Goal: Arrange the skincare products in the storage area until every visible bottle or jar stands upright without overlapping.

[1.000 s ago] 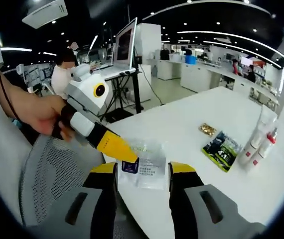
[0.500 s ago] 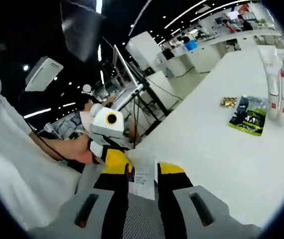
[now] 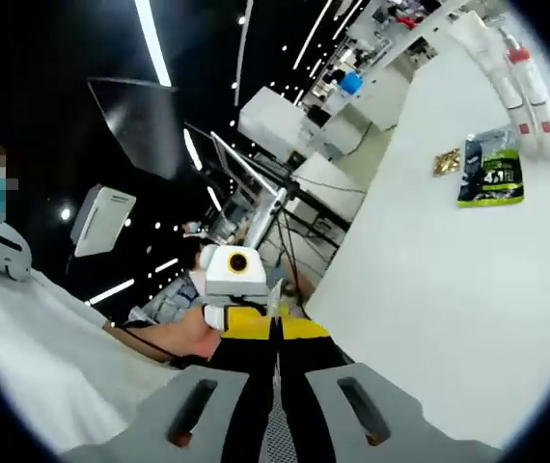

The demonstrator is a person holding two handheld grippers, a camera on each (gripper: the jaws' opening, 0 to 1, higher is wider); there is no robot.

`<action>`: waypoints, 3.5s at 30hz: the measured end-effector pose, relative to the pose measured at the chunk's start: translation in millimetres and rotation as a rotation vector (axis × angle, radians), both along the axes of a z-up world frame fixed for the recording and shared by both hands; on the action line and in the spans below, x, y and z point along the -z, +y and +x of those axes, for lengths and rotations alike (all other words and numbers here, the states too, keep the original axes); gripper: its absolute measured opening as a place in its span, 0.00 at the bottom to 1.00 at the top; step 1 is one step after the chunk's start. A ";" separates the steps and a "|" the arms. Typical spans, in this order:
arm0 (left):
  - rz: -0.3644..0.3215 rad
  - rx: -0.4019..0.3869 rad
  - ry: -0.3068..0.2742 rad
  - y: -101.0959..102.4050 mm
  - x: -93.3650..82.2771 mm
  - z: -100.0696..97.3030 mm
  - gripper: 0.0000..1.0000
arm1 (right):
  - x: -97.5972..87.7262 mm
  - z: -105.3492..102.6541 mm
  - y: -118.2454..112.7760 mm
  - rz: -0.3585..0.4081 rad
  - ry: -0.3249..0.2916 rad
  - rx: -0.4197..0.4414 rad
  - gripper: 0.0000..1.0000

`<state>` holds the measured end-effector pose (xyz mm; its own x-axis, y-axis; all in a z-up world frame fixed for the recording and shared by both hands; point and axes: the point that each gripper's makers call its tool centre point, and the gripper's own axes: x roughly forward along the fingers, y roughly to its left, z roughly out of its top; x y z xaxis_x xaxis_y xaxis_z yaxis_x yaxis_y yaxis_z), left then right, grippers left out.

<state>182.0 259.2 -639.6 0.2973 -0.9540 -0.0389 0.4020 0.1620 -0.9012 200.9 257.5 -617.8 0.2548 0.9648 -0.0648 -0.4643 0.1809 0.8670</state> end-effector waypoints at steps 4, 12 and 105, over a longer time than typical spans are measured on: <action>0.012 0.007 0.001 -2.2 1.5 -1.5 0.08 | -0.9 6.3 -2.4 0.059 0.039 0.080 0.00; 0.024 0.021 -0.024 -0.9 0.5 -3.5 0.02 | 0.9 5.7 -2.0 0.068 0.045 0.097 0.00; 0.060 -0.298 0.335 37.1 79.3 125.0 0.01 | 102.1 20.9 -113.3 -1.034 -0.605 0.088 0.49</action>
<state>307.0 296.3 -718.8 0.5198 -0.8220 -0.2327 0.0176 0.2827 -0.9590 221.8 144.2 -720.0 0.5734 0.5047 -0.6453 -0.6972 0.7143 -0.0609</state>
